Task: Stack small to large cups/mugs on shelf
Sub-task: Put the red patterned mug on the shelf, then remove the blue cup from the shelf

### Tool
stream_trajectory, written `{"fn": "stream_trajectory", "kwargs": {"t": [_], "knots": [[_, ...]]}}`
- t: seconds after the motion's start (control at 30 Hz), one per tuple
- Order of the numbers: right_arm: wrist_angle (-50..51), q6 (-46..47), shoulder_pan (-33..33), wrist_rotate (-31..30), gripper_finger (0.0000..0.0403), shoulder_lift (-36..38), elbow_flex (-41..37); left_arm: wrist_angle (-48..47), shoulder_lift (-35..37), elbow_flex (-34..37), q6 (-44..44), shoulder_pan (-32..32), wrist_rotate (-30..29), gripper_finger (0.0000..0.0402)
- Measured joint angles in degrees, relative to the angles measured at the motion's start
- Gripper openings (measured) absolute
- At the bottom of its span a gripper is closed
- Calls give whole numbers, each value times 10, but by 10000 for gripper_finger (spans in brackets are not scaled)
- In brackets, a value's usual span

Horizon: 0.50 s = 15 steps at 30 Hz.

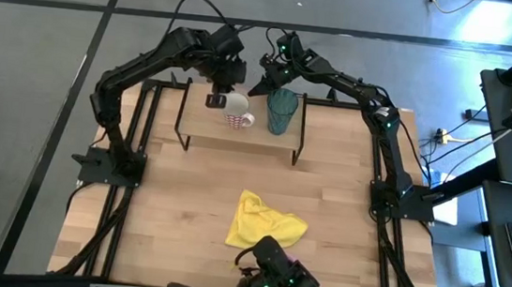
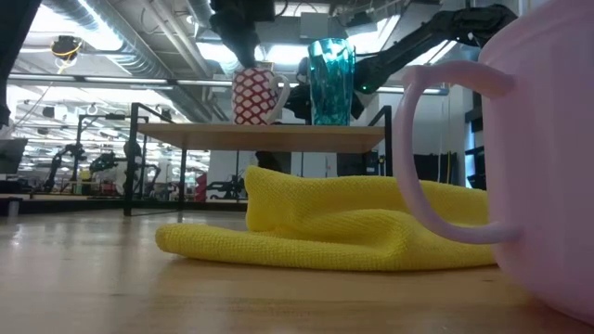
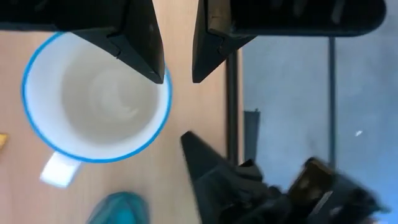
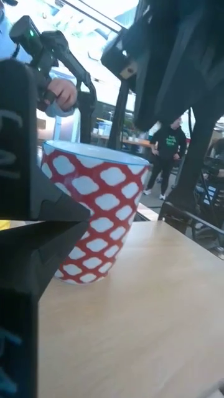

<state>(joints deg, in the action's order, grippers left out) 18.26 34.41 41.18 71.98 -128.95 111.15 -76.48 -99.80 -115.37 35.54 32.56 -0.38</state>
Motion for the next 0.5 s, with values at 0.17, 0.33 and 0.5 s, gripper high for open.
{"fn": "stream_trajectory", "kwargs": {"t": [0.17, 0.33, 0.5], "knots": [[-8, 0, 10, -11, 3, 0, 0, -16, 8, 0, -37, 4, -55, 76], [-14, -4, 23, -15, 3, -1, 0, -69, 7, 0, -88, 28, -65, 76], [-38, -17, 42, -19, 3, -1, 0, -73, 10, 0, -148, 33, -58, 76]]}}
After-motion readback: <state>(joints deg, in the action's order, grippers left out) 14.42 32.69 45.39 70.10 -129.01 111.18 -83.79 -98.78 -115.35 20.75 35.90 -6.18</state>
